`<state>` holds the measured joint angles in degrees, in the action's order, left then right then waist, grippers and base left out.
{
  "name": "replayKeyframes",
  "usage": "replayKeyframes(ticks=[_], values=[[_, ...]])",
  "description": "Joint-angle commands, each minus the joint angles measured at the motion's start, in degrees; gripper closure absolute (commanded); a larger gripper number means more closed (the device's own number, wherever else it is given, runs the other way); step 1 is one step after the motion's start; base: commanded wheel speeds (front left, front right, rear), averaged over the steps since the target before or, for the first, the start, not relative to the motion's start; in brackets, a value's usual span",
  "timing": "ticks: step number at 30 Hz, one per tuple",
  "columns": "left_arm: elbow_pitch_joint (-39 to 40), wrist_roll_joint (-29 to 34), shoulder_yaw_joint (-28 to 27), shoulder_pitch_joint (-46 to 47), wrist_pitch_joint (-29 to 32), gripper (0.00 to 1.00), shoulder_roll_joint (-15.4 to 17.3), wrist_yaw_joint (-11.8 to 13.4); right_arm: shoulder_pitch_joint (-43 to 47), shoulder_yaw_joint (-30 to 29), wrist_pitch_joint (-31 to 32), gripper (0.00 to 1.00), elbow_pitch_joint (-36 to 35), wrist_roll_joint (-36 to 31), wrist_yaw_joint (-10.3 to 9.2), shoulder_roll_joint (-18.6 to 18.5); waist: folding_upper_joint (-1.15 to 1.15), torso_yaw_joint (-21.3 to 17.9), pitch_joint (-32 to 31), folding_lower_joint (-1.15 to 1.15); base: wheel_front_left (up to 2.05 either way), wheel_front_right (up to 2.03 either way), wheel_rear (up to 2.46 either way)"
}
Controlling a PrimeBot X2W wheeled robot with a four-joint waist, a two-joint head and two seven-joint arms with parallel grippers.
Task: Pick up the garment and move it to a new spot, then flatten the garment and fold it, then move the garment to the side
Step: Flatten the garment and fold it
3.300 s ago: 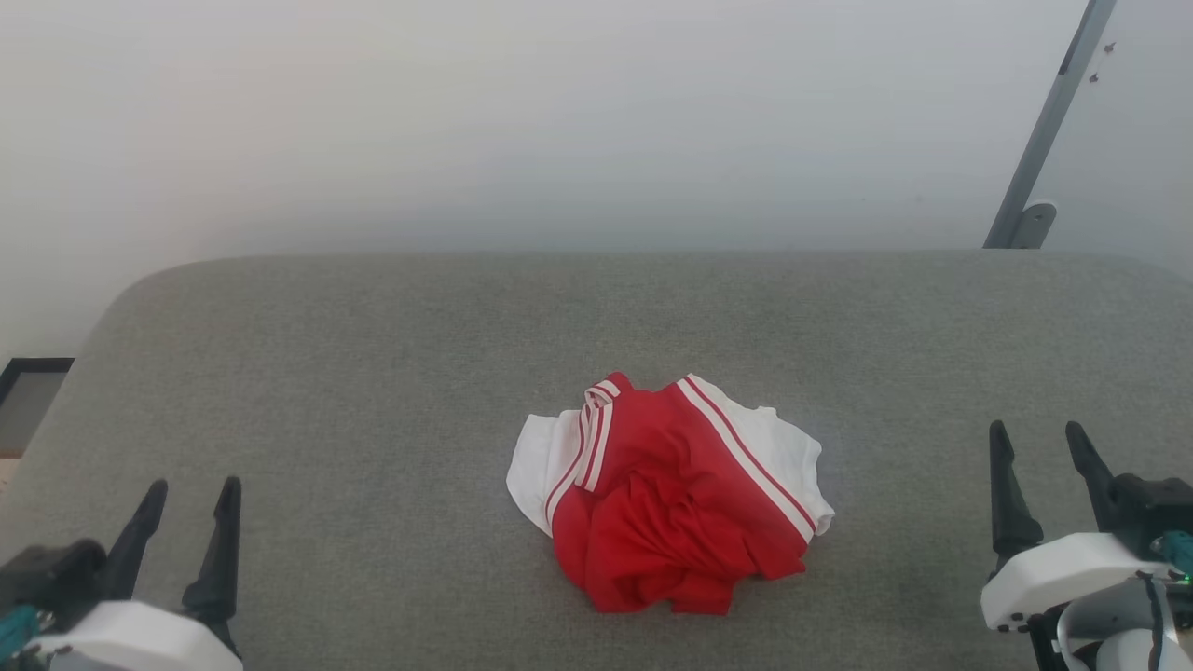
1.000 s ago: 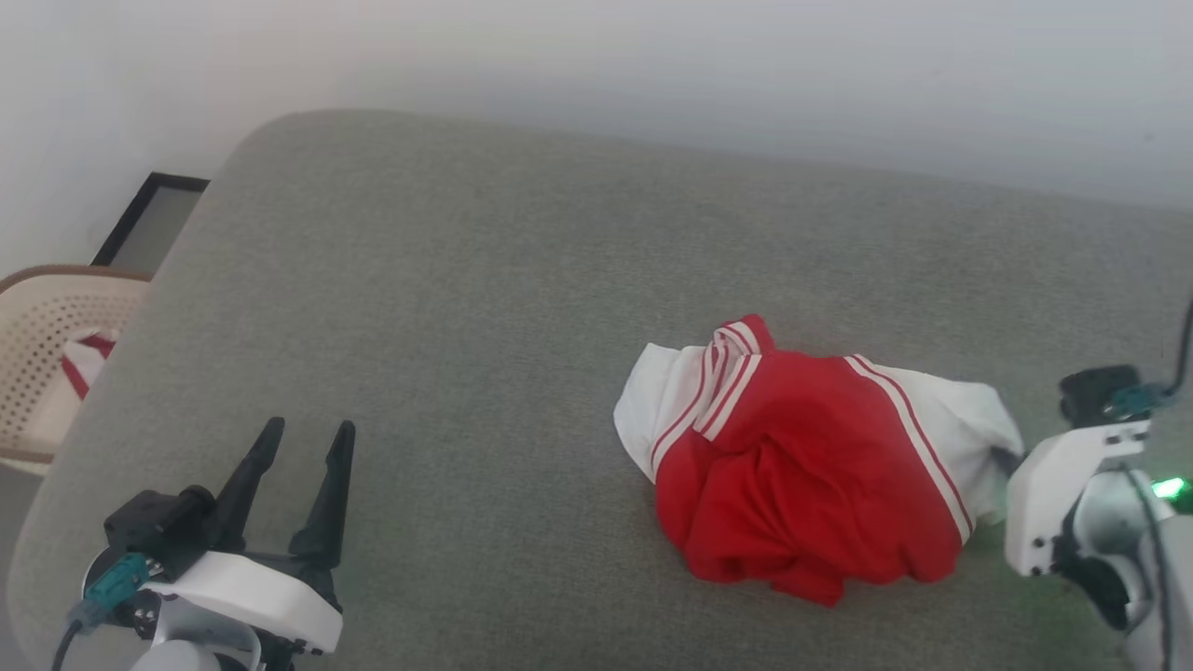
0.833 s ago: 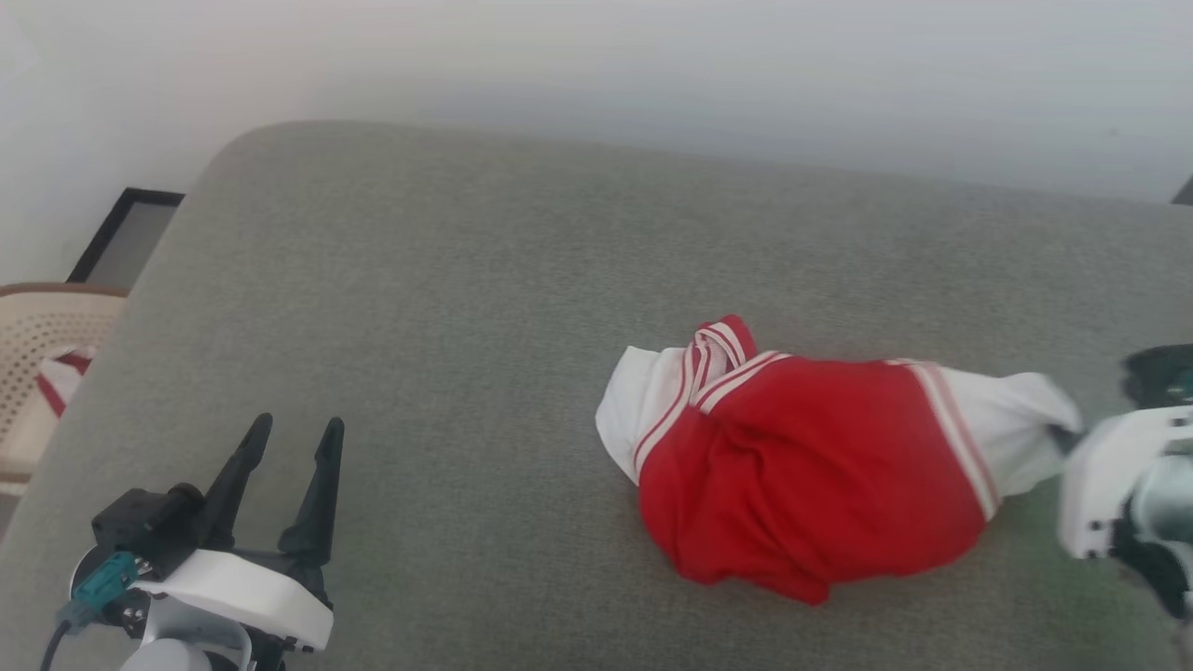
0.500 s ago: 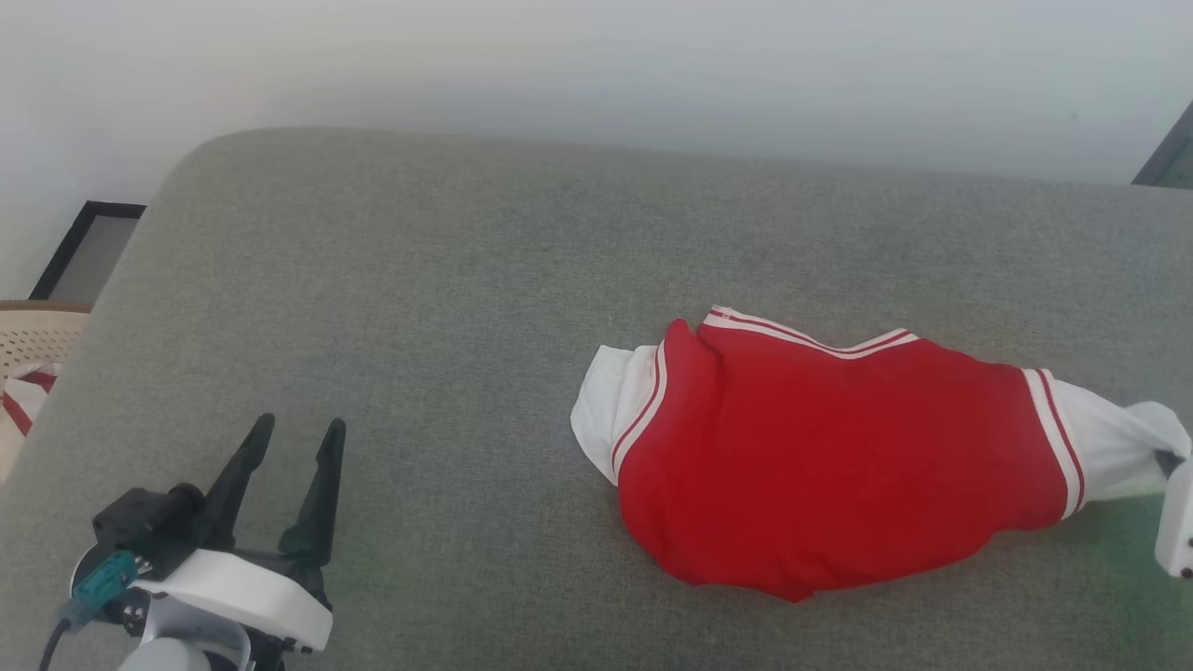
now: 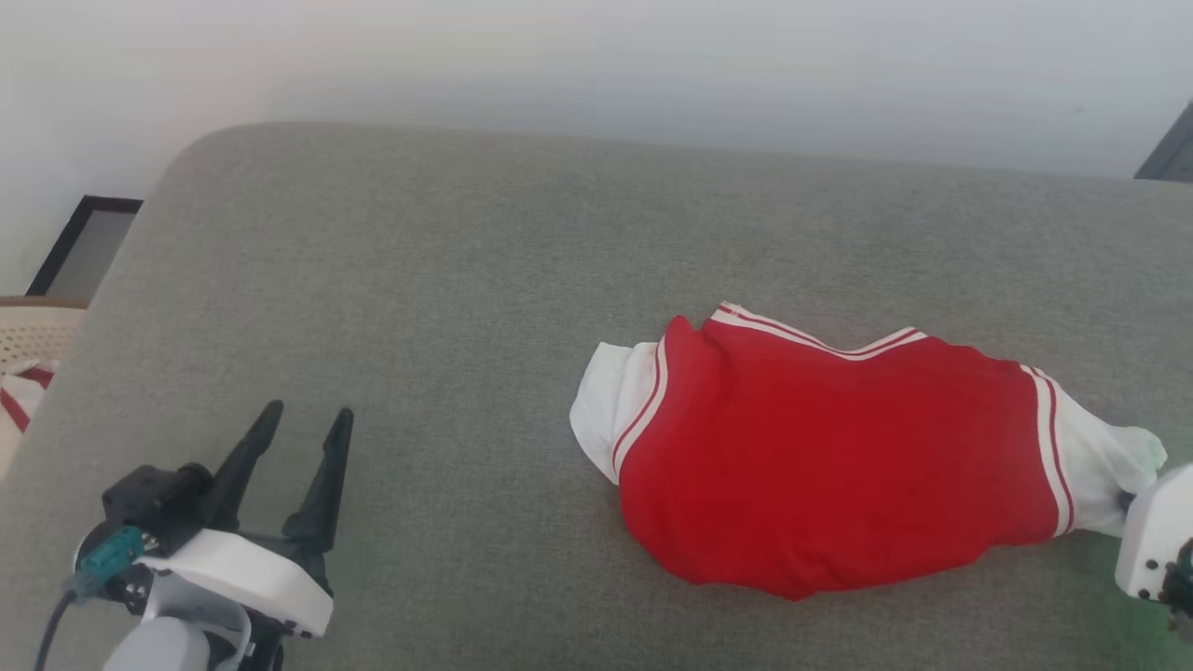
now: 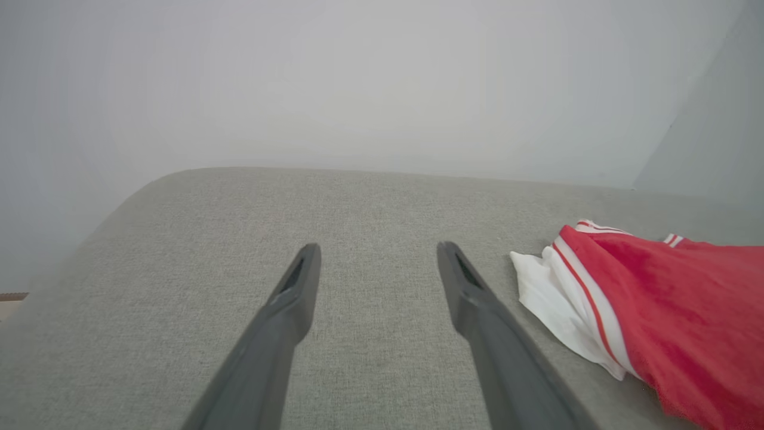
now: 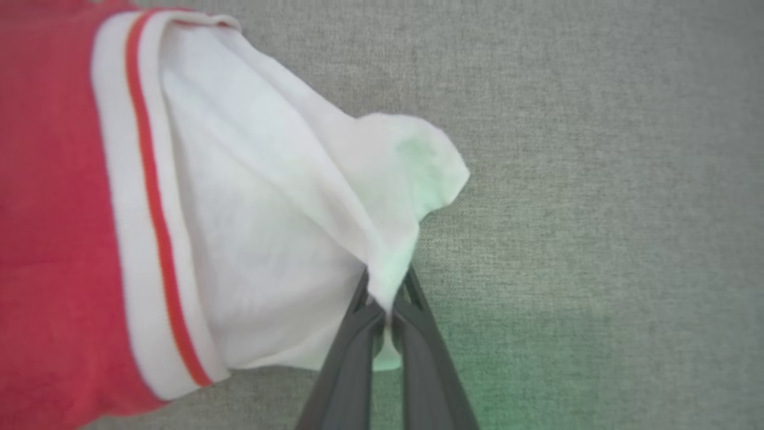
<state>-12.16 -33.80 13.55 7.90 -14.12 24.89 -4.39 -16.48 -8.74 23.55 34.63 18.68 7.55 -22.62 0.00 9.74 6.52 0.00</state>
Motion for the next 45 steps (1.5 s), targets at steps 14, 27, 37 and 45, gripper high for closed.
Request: replayKeyframes(ticks=[14,27,37,45], values=[[1.51,-2.21,0.53,2.76,6.92,0.00,3.50,-0.90,-3.54,3.71,-4.59,0.00,-5.04,0.39,-0.11,-0.13,0.00,-6.06,-1.78,0.00,0.00,0.00,0.00],[0.65,-6.35,5.63,8.56,23.31,0.00,4.92,-1.78,0.04,-1.02,-24.88,0.00,-20.76,-10.60,-0.10,9.87,0.00,-13.68,-1.11,0.00,0.00,0.00,0.00],[-6.31,-7.08,10.78,14.81,33.08,0.00,2.35,-1.84,2.37,-3.07,-34.32,0.00,-23.43,-16.98,-0.11,17.88,0.00,-17.11,2.13,0.00,0.00,0.00,0.00],[-14.07,-6.18,13.54,18.84,38.86,0.00,0.18,-0.49,2.30,-2.28,-35.03,0.00,-21.92,-16.78,-0.11,19.02,0.00,-18.28,3.68,0.00,0.00,0.00,0.00]])
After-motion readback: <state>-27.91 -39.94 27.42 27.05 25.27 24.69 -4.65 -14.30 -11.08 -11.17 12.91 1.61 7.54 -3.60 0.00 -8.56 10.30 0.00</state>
